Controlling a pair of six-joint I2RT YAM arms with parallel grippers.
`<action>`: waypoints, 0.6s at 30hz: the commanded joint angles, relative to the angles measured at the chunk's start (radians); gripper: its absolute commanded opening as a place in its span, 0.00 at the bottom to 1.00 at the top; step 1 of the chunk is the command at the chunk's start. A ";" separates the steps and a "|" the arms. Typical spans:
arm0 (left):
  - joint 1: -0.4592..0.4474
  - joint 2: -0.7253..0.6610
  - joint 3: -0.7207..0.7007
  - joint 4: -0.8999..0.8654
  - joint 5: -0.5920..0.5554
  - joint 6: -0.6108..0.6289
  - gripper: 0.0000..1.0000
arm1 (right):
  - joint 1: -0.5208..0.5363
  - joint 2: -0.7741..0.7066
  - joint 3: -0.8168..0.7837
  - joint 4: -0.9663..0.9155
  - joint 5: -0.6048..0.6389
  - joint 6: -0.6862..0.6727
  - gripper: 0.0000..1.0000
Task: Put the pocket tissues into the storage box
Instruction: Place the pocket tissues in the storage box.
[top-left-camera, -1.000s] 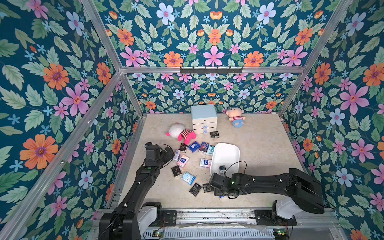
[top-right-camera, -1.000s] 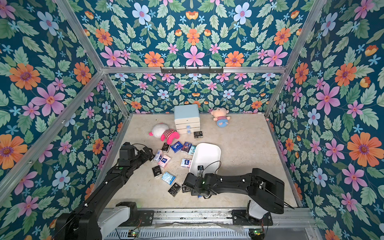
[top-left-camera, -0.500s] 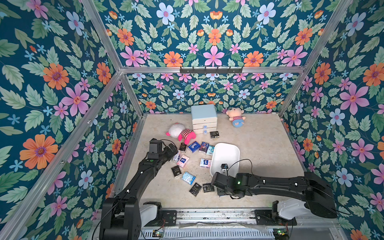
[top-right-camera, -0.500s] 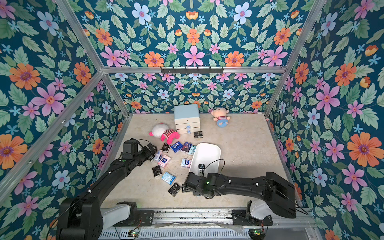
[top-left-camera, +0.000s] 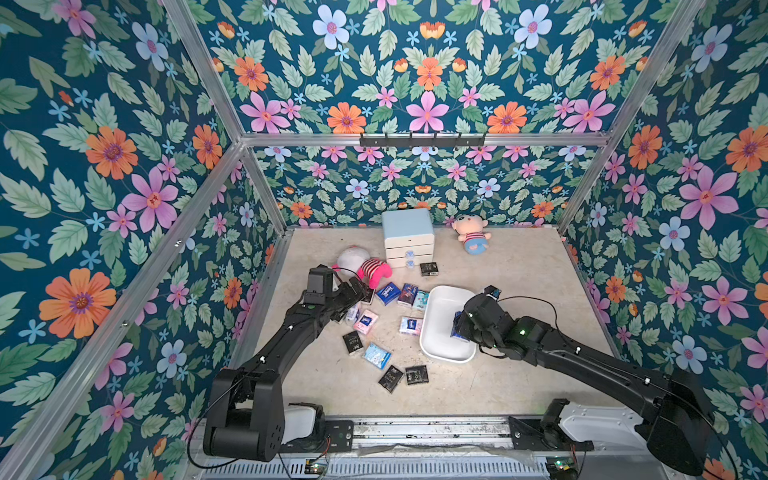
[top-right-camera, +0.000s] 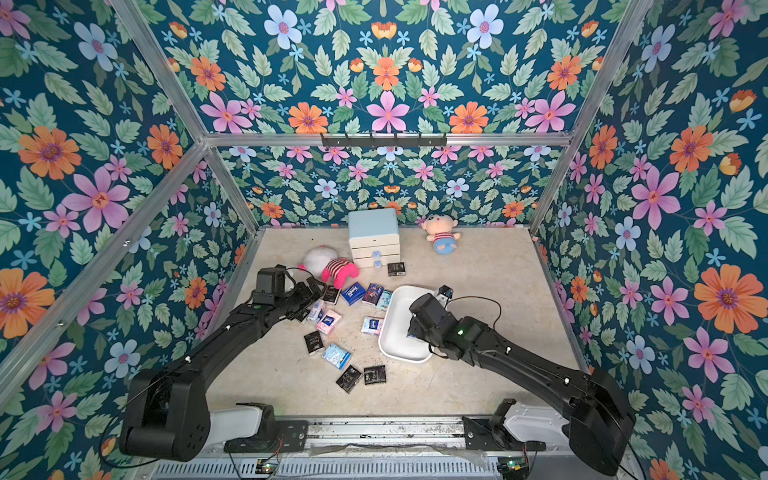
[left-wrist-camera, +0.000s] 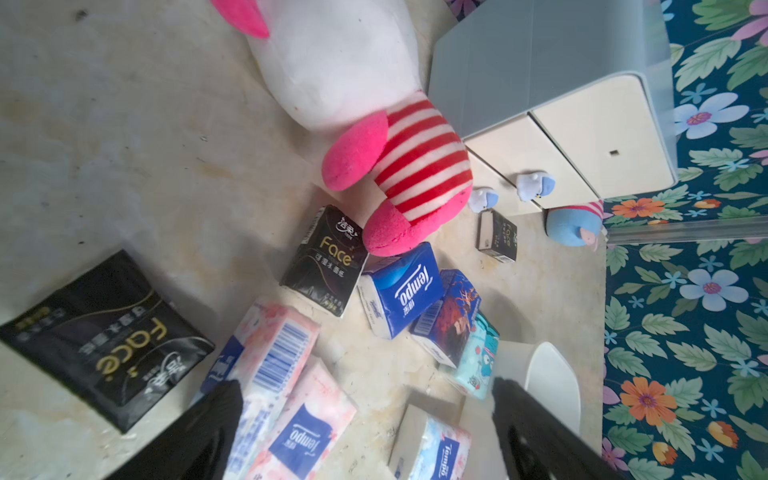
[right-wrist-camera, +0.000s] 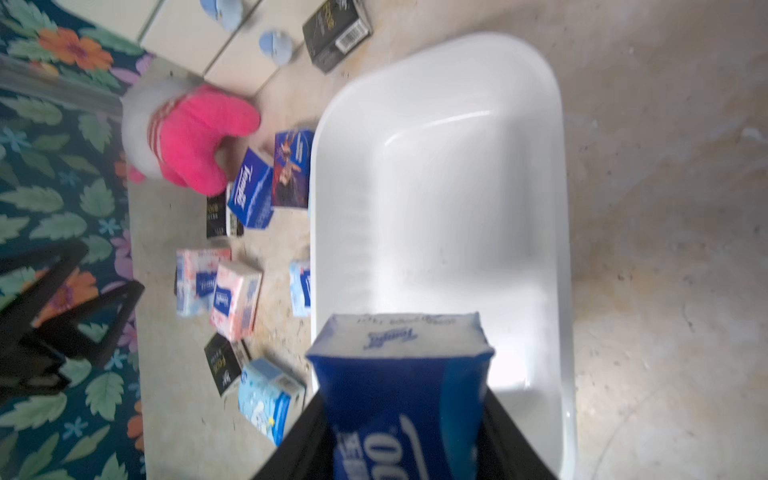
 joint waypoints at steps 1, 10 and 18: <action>-0.006 0.024 0.017 -0.011 0.059 0.000 1.00 | -0.066 0.044 0.015 0.117 -0.025 -0.059 0.48; -0.016 0.021 0.038 -0.139 0.010 0.025 0.99 | -0.132 0.375 0.249 -0.015 0.016 -0.192 0.48; -0.017 -0.019 0.010 -0.181 -0.042 0.017 0.99 | -0.192 0.541 0.305 -0.096 0.049 -0.229 0.49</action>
